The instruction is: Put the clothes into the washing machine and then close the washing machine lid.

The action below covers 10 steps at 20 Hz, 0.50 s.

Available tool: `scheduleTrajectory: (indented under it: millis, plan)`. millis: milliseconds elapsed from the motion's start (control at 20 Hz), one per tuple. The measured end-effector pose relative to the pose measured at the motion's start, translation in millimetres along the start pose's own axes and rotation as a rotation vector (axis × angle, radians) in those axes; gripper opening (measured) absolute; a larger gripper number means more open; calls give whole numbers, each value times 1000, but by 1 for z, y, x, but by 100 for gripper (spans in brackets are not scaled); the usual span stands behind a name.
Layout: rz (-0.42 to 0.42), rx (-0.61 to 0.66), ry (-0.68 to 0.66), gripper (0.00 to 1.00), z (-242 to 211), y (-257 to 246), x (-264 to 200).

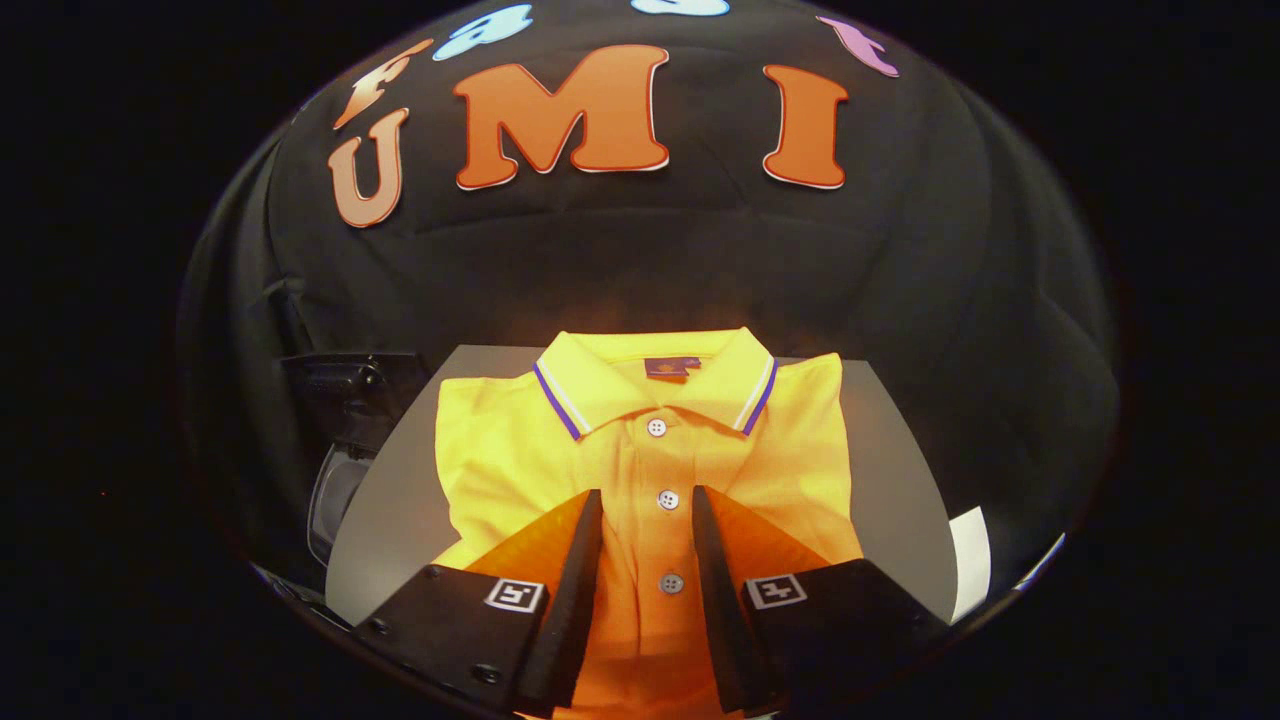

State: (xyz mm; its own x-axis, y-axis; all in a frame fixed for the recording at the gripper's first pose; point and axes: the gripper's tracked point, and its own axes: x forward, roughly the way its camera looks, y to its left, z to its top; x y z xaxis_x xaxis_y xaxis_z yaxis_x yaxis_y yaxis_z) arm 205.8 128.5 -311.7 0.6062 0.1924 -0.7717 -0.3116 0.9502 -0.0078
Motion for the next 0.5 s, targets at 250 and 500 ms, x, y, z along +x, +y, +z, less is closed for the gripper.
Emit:
scheduleTrajectory:
  millis: [250,500]
  plan:
    - [-67,75,47,24,1,-1,-6]
    - [-22,205,-157,8,15,8,-11]
